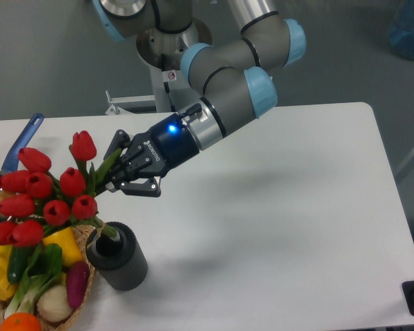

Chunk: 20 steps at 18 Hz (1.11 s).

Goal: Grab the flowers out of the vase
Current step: 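Lift the gripped tulips straight up out of the grey vase, then swing the held tulips away from the vase over the open table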

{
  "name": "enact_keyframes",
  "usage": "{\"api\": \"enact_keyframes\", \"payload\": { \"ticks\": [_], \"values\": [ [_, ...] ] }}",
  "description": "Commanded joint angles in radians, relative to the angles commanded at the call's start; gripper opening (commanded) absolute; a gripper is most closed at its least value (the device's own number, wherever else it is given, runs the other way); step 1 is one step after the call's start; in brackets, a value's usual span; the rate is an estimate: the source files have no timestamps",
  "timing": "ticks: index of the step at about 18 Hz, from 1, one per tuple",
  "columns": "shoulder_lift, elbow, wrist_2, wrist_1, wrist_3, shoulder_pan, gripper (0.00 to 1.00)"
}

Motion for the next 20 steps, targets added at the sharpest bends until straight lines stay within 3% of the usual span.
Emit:
{"api": "enact_keyframes", "payload": {
  "ticks": [6, 13, 20],
  "values": [
    [0.02, 0.018, 0.0, -0.002, -0.024, 0.02, 0.0],
    [0.014, 0.12, 0.055, -0.002, -0.057, 0.106, 0.0],
    [0.025, 0.135, 0.601, 0.0, -0.067, 0.143, 0.0]
  ]
}}
